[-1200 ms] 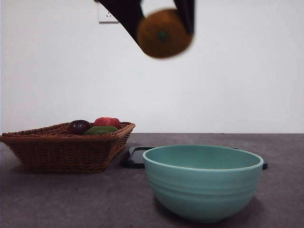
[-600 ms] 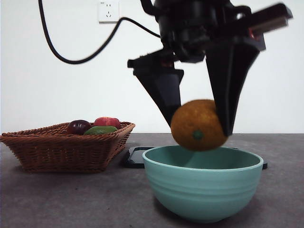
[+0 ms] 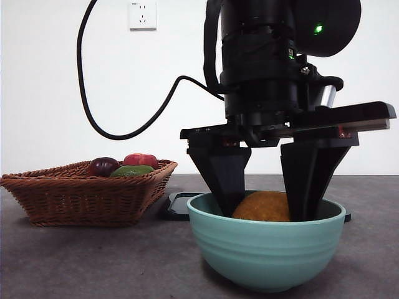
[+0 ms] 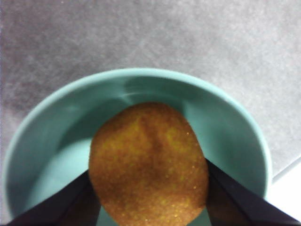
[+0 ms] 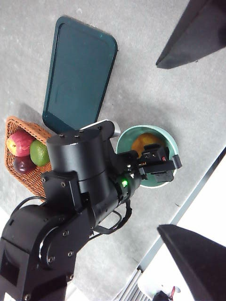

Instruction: Pick up the wifruite, put it on the bowl, pick up the plate, put it on desk

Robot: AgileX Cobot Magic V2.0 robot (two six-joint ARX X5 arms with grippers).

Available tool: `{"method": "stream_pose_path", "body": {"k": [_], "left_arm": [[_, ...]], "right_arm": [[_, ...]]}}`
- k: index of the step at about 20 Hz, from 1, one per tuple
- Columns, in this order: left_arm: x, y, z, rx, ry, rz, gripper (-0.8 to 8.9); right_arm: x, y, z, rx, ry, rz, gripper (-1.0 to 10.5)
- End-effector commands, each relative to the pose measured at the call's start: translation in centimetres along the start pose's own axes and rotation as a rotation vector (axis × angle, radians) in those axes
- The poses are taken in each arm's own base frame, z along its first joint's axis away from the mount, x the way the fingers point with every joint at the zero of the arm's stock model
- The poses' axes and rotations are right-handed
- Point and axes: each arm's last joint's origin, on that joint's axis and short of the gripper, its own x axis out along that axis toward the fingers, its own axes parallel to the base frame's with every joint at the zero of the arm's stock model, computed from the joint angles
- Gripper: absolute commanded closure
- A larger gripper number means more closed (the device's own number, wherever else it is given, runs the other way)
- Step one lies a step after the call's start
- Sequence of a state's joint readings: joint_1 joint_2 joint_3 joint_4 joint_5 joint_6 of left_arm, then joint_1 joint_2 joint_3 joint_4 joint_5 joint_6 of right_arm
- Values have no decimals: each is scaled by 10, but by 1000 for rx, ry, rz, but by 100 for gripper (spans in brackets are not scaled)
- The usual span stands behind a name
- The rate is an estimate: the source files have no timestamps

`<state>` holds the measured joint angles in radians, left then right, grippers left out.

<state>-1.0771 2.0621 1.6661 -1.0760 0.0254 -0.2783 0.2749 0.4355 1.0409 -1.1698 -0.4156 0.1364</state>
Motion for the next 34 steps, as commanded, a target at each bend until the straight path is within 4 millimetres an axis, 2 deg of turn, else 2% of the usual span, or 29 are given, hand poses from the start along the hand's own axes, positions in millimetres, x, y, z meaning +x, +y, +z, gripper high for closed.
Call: {"method": "stream_pose_path", "body": {"k": [1, 16, 17, 20, 22, 24, 27, 29, 32, 34], "left_arm": [[8, -4, 4, 19, 10, 3, 632], [13, 0, 9, 1, -5, -1, 620], [13, 1, 9, -2, -2, 1, 584], [13, 2, 10, -4, -9, -1, 385], [10, 2, 10, -2, -11, -1, 316], [4, 3, 8, 3, -16, -3, 307], [-22, 2, 3, 9, -77, -20, 307], [-49, 3, -3, 11, -143, -38, 307], [-103, 7, -24, 30, -267, -70, 310], [-144, 10, -47, 50, -363, -95, 311]], "right_arm": [[-5, 3, 3, -4, -26, 6, 346], [-5, 3, 3, -3, -23, 7, 346], [-5, 3, 3, -3, -24, 7, 346], [-5, 3, 3, -4, -25, 5, 346], [-5, 3, 3, -5, -26, 4, 346], [-5, 3, 3, -5, -27, 2, 346], [-5, 2, 3, -5, -28, -1, 346], [-5, 2, 3, -4, -30, -17, 346], [-5, 2, 3, -4, -30, -17, 346], [-5, 2, 3, -5, -30, -17, 345]]}}
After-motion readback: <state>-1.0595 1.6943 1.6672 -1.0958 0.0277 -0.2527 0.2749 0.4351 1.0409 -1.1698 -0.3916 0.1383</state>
